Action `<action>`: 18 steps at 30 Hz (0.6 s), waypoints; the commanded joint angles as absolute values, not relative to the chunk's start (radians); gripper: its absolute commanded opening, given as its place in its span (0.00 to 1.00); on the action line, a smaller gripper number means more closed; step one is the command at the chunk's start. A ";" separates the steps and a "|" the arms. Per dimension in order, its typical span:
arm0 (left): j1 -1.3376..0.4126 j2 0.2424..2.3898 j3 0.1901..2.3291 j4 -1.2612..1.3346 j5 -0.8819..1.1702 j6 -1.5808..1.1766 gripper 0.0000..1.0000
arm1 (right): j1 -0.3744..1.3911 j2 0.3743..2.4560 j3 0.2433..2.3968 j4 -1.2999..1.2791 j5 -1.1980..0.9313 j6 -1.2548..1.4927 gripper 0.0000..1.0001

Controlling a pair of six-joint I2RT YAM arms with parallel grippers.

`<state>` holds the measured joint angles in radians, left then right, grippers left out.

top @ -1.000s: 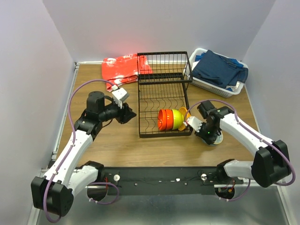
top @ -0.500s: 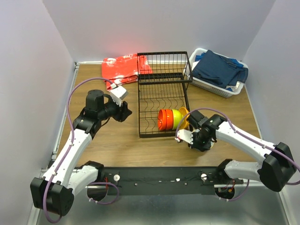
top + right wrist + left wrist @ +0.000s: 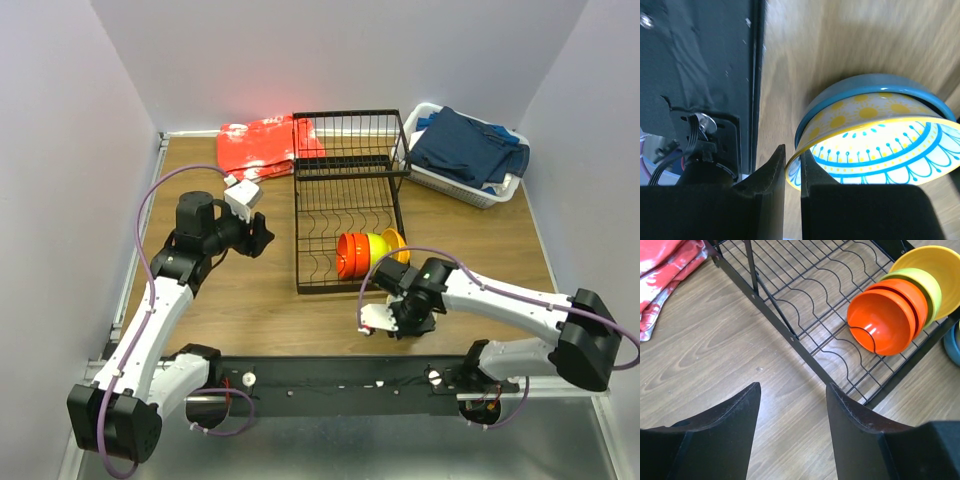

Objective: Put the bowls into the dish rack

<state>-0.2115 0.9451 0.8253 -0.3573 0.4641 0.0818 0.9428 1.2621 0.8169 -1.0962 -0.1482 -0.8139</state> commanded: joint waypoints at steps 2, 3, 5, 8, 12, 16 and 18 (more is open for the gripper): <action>-0.201 0.916 0.811 -0.348 0.445 0.057 0.64 | 1.034 1.351 0.851 -1.005 -0.276 -0.943 0.20; -0.201 0.917 0.813 -0.347 0.449 0.051 0.64 | 1.038 1.358 0.853 -1.002 -0.276 -0.954 0.20; -0.201 0.916 0.816 -0.345 0.463 0.043 0.64 | 1.054 1.370 0.864 -0.994 -0.279 -0.985 0.19; -0.201 0.917 0.824 -0.350 0.476 0.048 0.64 | 1.066 1.391 0.887 -0.999 -0.261 -1.005 0.30; -0.201 0.878 0.825 -0.354 0.494 0.130 0.64 | 1.066 1.381 0.914 -1.032 -0.158 -0.993 0.43; -0.204 0.828 0.859 -0.391 0.575 0.242 0.66 | 1.066 1.361 0.966 -1.147 -0.103 -0.953 0.54; -0.210 0.819 0.879 -0.443 0.615 0.288 0.68 | 1.066 1.356 0.983 -1.175 -0.086 -0.940 0.62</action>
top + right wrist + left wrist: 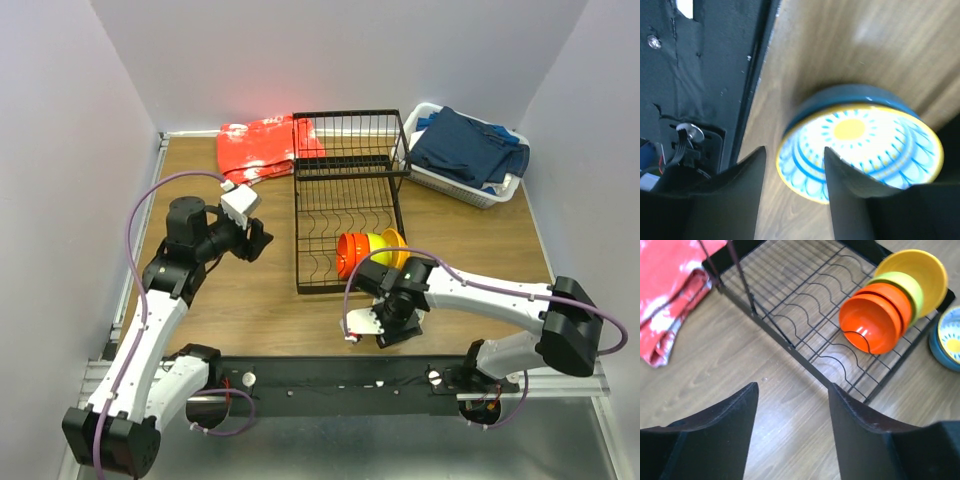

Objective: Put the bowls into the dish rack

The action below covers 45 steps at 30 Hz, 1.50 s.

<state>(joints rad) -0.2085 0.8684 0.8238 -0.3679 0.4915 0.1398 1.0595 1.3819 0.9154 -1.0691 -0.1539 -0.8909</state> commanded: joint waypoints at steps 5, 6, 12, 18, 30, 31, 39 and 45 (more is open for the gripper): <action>-0.213 0.847 0.942 -0.563 0.728 0.374 0.74 | 1.068 1.335 1.060 -1.241 -0.052 -0.916 0.63; -0.218 0.854 0.956 -0.593 0.753 0.400 0.73 | 1.068 1.327 1.077 -1.253 -0.035 -0.908 0.63; -0.378 0.908 1.023 -0.851 0.743 0.736 0.64 | 0.978 1.174 1.158 -1.282 0.046 -0.769 0.63; -0.728 0.874 0.956 -0.828 0.572 0.909 0.66 | 0.610 1.008 1.152 -1.131 0.063 -0.605 0.64; -1.218 1.342 1.202 -0.796 0.325 0.845 0.64 | 0.253 0.770 1.094 -0.908 0.014 -0.126 0.89; -1.247 1.376 1.230 -0.798 0.319 0.841 0.60 | 0.246 0.764 1.100 -0.894 0.024 -0.109 0.92; -1.350 1.600 1.339 -0.696 0.281 0.833 0.54 | 0.215 0.744 1.147 -0.839 0.064 0.011 1.00; -1.374 1.745 1.474 -0.745 0.301 0.769 0.48 | 0.198 0.675 1.083 -0.825 0.088 -0.018 1.00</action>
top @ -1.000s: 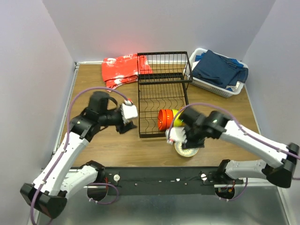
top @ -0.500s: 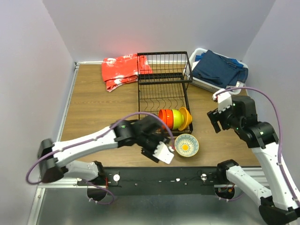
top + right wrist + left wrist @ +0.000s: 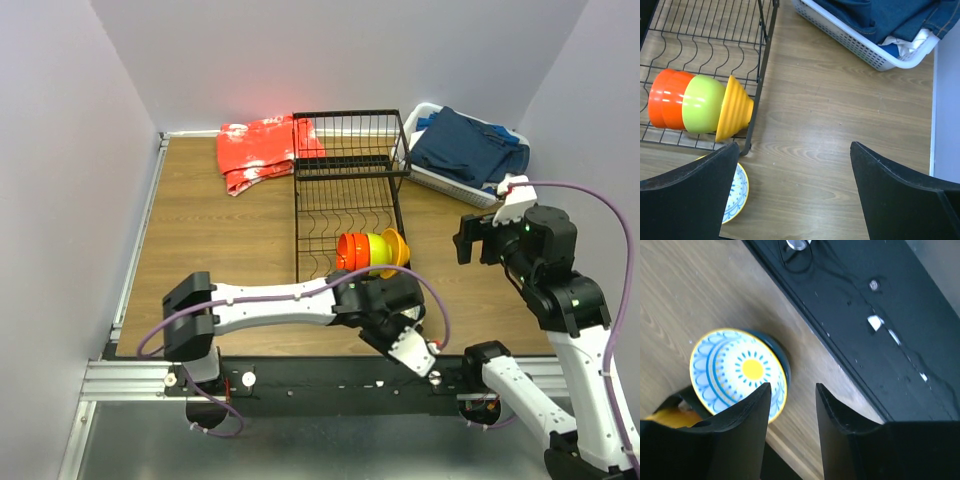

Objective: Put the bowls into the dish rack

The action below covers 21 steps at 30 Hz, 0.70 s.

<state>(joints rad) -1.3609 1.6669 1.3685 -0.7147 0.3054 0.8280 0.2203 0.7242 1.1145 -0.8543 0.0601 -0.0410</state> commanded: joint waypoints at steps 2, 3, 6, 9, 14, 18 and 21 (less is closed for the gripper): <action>-1.376 1.776 1.494 -0.761 0.302 0.749 0.45 | 0.192 0.670 1.086 -0.828 0.071 -0.020 1.00; -1.376 1.778 1.487 -0.750 0.299 0.735 0.45 | 0.187 0.670 1.089 -0.828 0.072 -0.020 1.00; -1.374 1.776 1.456 -0.738 0.295 0.741 0.43 | 0.178 0.669 1.091 -0.819 0.077 -0.029 1.00; -1.374 1.796 1.448 -0.755 0.278 0.735 0.41 | 0.172 0.669 1.085 -0.807 0.072 -0.035 1.00; -1.374 1.816 1.417 -0.695 0.236 0.689 0.41 | 0.156 0.675 1.088 -0.802 0.060 -0.035 1.00; -1.373 1.844 1.411 -0.654 0.195 0.661 0.43 | 0.135 0.681 1.100 -0.804 0.052 -0.038 1.00; -1.368 1.859 1.416 -0.631 0.176 0.650 0.43 | 0.118 0.681 1.100 -0.807 0.038 -0.038 1.00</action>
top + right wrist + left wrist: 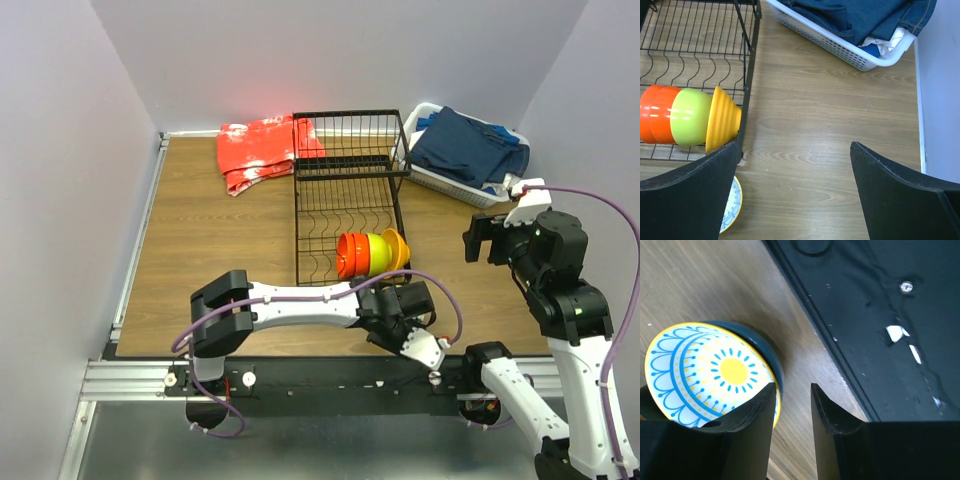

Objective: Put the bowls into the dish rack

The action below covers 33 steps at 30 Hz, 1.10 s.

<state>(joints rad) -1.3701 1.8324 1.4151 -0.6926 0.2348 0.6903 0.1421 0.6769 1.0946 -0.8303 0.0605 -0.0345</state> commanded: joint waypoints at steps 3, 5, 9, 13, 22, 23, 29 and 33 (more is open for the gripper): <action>-1.362 1.871 1.422 -0.621 0.173 0.649 0.43 | 0.101 0.672 1.082 -0.808 0.028 -0.034 1.00; -1.359 1.878 1.427 -0.620 0.175 0.649 0.43 | 0.095 0.666 1.071 -0.810 0.018 -0.031 1.00; -1.350 1.894 1.431 -0.620 0.186 0.644 0.38 | 0.081 0.667 1.063 -0.808 0.008 -0.028 1.00; -1.345 1.899 1.434 -0.624 0.198 0.643 0.31 | 0.078 0.670 1.063 -0.805 0.005 -0.028 1.00; -1.341 1.868 1.445 -0.650 0.219 0.621 0.12 | 0.075 0.669 1.062 -0.802 0.005 -0.028 1.00; -1.341 1.859 1.450 -0.655 0.219 0.620 0.10 | 0.074 0.669 1.060 -0.802 0.005 -0.025 1.00; -1.339 1.799 1.508 -0.716 0.207 0.621 0.07 | 0.074 0.666 1.058 -0.801 0.006 -0.028 1.00; -1.339 1.770 1.529 -0.744 0.201 0.621 0.04 | 0.075 0.655 1.042 -0.779 0.005 -0.031 1.00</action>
<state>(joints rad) -1.3418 1.8404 1.4834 -0.6987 0.1944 0.6266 0.0830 0.6720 1.0714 -0.8246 0.0166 -0.0338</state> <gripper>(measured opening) 0.094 0.998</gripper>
